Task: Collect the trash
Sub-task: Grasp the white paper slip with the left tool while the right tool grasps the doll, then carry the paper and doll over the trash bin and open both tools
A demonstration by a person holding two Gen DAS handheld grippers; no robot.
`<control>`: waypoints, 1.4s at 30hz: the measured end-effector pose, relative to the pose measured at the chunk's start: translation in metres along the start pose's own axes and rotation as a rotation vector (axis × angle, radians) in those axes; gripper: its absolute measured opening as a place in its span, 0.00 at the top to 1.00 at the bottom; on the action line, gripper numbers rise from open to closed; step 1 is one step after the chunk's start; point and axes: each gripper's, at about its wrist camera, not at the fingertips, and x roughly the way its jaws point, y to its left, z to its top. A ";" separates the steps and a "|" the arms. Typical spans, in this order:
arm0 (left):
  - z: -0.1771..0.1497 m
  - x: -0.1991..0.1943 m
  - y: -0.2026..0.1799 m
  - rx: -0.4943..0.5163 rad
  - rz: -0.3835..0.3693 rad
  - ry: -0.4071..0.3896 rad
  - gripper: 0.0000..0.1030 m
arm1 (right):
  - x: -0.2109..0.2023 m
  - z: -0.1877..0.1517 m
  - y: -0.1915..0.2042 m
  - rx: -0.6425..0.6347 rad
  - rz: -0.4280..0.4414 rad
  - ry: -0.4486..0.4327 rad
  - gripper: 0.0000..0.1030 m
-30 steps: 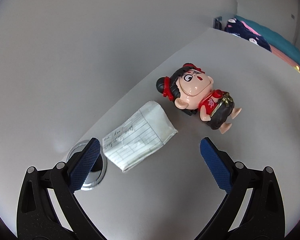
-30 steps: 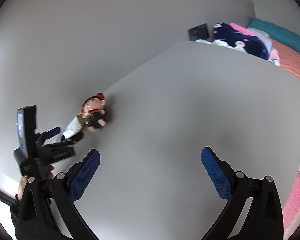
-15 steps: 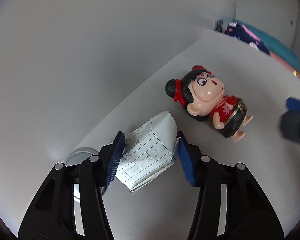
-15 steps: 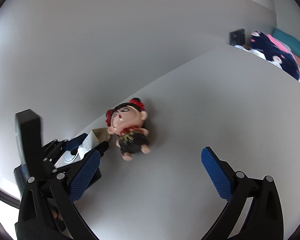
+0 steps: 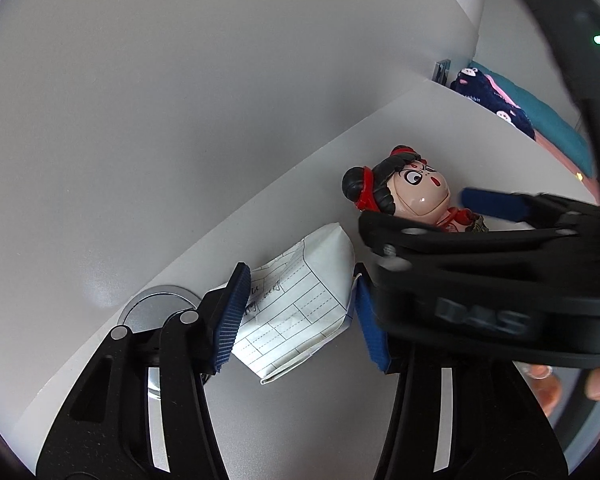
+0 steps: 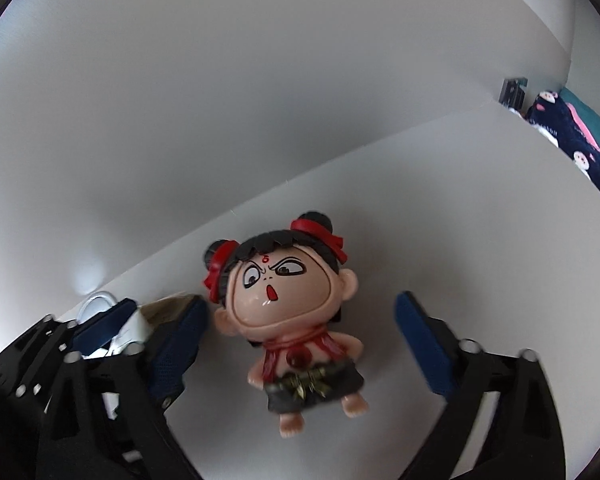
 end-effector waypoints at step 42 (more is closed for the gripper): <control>-0.011 -0.066 -0.164 0.212 -0.086 -0.072 0.66 | -0.181 -0.126 -0.199 0.306 0.087 -0.199 0.37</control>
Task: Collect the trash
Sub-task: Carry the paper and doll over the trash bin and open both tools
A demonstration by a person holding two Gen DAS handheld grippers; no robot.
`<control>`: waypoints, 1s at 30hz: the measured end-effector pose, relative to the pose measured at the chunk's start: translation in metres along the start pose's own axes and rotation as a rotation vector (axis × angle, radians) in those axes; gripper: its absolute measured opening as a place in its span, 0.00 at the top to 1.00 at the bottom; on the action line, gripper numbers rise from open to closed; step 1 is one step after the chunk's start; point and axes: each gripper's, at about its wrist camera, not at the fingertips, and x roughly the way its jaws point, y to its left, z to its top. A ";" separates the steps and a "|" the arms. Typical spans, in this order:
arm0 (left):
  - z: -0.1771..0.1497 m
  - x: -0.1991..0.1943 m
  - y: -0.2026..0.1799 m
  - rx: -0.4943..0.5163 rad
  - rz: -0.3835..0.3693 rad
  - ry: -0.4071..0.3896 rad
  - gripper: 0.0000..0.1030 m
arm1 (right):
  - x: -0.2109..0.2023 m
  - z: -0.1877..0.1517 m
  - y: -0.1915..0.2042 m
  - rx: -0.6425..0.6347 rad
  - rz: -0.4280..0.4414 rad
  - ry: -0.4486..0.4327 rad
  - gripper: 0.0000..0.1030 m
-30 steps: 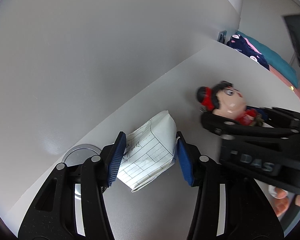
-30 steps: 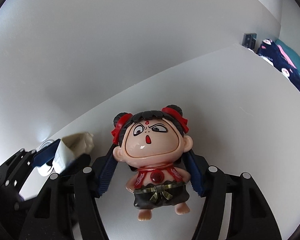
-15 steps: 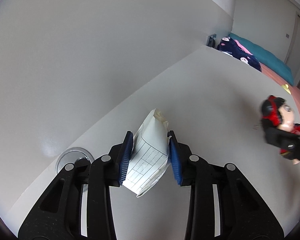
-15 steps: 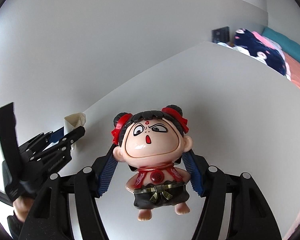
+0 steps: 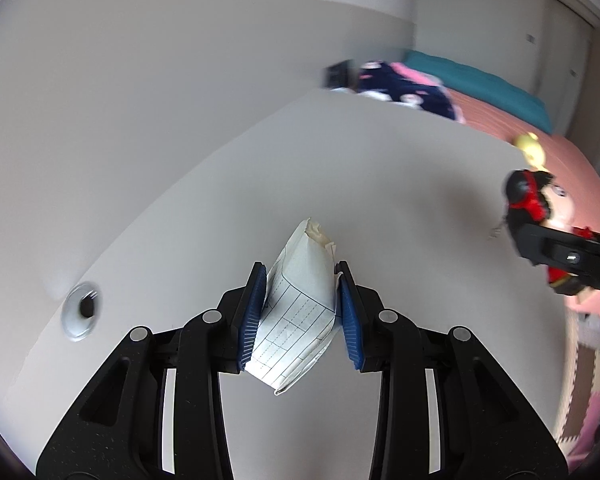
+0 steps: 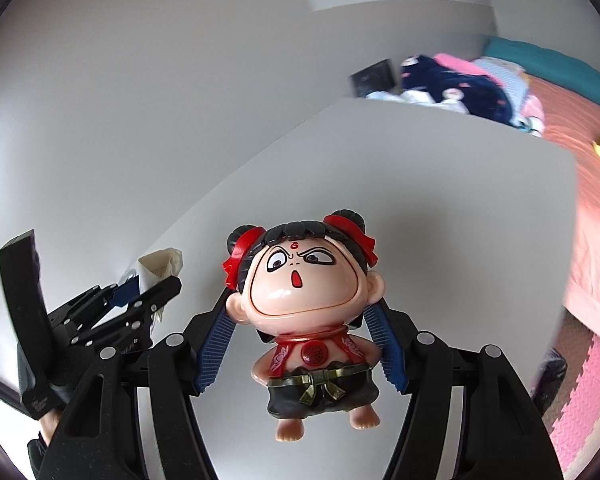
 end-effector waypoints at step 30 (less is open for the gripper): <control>-0.014 0.021 -0.364 0.471 -0.256 0.071 0.06 | -0.152 -0.064 -0.316 0.477 -0.407 -0.147 0.02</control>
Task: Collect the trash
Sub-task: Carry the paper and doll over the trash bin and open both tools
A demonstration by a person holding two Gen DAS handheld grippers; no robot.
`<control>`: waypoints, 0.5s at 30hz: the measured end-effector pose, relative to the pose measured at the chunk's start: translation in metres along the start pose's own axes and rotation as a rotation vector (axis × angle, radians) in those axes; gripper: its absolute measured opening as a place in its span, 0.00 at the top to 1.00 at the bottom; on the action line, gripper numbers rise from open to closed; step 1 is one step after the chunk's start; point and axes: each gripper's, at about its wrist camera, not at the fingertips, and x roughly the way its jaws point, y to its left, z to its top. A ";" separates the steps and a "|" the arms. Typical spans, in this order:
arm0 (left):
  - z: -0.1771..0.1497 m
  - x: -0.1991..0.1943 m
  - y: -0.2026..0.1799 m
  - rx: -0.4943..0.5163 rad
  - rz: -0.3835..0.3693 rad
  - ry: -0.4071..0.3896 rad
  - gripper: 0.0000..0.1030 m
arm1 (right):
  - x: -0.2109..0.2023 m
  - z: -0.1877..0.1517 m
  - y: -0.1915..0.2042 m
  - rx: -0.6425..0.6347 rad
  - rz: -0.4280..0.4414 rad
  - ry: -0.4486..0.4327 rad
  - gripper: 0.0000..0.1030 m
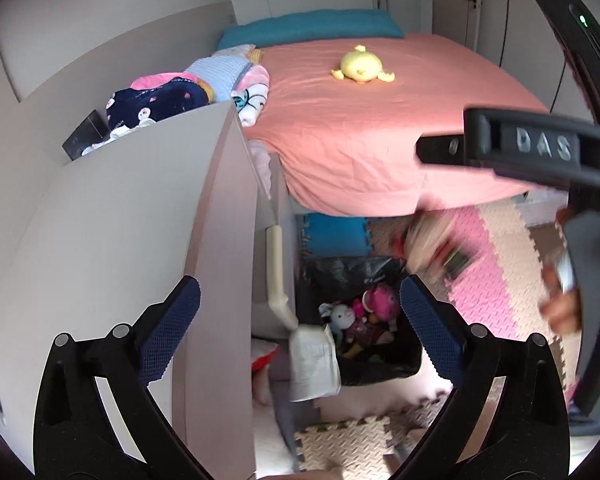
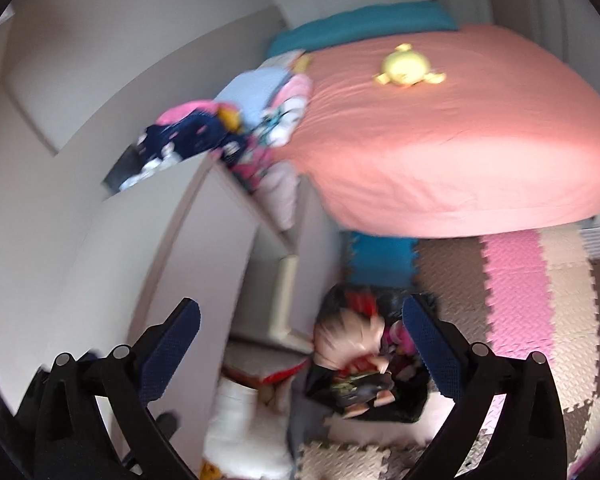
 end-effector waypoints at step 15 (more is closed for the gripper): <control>-0.028 -0.031 0.044 -0.104 0.041 -0.009 0.06 | -0.027 -0.013 0.041 -0.116 0.032 -0.040 0.02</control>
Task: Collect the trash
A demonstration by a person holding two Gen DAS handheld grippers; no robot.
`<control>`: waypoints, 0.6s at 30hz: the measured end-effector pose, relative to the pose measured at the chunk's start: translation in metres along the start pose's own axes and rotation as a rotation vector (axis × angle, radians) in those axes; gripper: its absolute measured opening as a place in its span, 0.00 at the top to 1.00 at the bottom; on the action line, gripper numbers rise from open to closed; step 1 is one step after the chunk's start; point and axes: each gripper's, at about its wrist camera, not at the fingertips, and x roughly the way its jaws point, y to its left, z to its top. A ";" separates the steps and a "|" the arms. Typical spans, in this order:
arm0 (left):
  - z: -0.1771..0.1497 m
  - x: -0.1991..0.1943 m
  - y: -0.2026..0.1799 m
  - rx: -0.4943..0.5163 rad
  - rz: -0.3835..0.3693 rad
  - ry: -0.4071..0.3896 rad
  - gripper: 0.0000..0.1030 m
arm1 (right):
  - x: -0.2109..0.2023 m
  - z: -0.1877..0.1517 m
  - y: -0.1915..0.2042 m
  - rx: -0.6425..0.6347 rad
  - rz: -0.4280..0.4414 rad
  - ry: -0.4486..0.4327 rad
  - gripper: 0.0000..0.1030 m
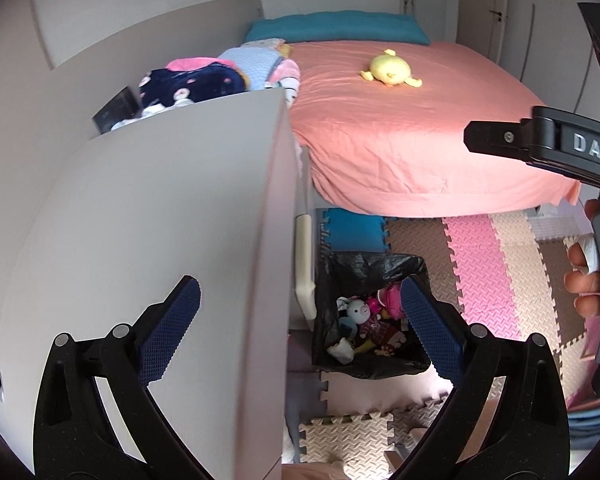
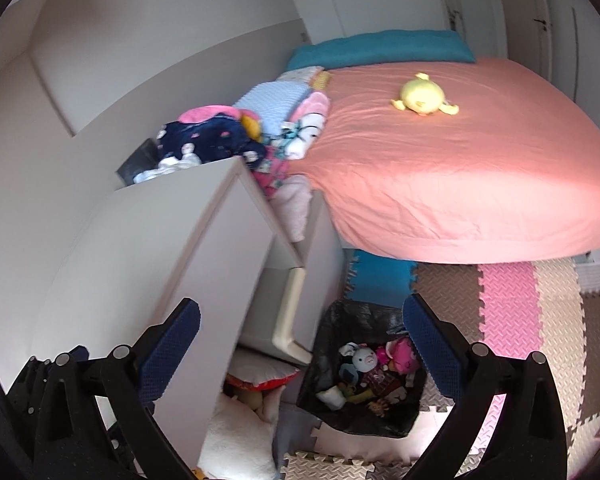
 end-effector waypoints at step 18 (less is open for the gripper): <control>-0.096 -0.091 0.141 -0.185 0.145 -0.032 0.06 | -0.024 -0.060 0.187 -0.186 0.212 0.075 0.02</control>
